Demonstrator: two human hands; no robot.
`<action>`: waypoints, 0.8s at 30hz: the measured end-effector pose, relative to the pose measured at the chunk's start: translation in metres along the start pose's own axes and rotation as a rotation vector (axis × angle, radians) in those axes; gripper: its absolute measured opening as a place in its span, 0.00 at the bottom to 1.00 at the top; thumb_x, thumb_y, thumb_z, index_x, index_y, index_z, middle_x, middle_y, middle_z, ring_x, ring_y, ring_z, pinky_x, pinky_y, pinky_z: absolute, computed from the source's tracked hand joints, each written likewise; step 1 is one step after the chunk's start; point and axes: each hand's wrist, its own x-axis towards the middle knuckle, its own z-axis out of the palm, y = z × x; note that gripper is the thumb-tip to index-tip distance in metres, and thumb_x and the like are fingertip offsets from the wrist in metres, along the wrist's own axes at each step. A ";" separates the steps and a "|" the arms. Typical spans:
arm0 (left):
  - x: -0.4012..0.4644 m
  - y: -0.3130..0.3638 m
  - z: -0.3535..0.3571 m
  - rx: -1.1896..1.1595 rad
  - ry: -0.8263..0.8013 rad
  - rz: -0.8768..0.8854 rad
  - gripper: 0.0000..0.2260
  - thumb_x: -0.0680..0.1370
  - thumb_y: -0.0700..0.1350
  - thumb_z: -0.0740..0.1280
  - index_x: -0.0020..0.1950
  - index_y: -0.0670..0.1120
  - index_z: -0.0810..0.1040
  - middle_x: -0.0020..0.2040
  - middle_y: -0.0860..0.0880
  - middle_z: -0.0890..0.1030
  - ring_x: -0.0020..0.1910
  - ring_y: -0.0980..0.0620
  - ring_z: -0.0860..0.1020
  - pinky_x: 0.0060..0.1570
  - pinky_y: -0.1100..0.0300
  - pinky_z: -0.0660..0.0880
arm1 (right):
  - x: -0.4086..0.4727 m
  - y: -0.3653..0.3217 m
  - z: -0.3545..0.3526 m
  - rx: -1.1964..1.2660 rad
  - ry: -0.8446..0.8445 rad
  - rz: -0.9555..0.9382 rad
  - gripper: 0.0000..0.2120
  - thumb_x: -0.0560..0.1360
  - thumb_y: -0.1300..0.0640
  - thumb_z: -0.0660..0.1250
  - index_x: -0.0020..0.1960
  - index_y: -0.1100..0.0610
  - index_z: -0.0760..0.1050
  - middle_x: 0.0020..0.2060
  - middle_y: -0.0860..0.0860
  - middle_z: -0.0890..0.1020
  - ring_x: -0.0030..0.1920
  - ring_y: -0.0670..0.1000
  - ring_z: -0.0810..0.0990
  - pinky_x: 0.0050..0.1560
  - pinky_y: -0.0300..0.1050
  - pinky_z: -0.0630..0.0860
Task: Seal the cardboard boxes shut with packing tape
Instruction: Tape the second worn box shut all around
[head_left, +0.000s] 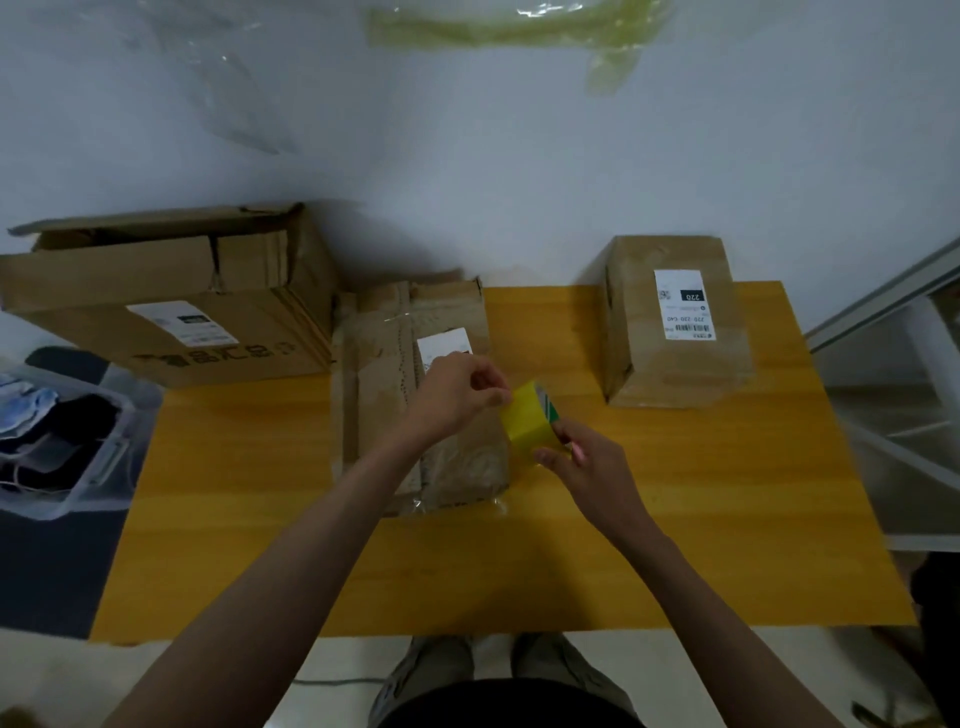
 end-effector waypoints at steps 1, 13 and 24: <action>-0.001 -0.002 0.001 0.005 0.005 -0.007 0.03 0.77 0.44 0.74 0.48 0.46 0.85 0.43 0.52 0.83 0.43 0.59 0.79 0.41 0.68 0.72 | -0.001 0.000 0.001 -0.015 -0.008 -0.001 0.11 0.78 0.58 0.71 0.43 0.44 0.74 0.37 0.38 0.79 0.38 0.41 0.76 0.37 0.37 0.67; -0.017 0.000 0.025 0.072 0.096 0.095 0.03 0.78 0.40 0.72 0.45 0.45 0.80 0.42 0.53 0.79 0.41 0.56 0.76 0.44 0.62 0.73 | -0.009 0.007 0.012 -0.079 0.064 0.058 0.06 0.78 0.58 0.71 0.45 0.57 0.75 0.37 0.51 0.79 0.38 0.51 0.76 0.36 0.44 0.69; -0.036 0.019 0.053 -0.129 0.108 0.262 0.06 0.79 0.38 0.70 0.47 0.47 0.75 0.47 0.50 0.77 0.43 0.56 0.75 0.46 0.60 0.75 | 0.008 0.031 0.000 -0.033 0.236 0.223 0.03 0.79 0.60 0.68 0.46 0.58 0.76 0.35 0.52 0.78 0.34 0.51 0.74 0.33 0.51 0.72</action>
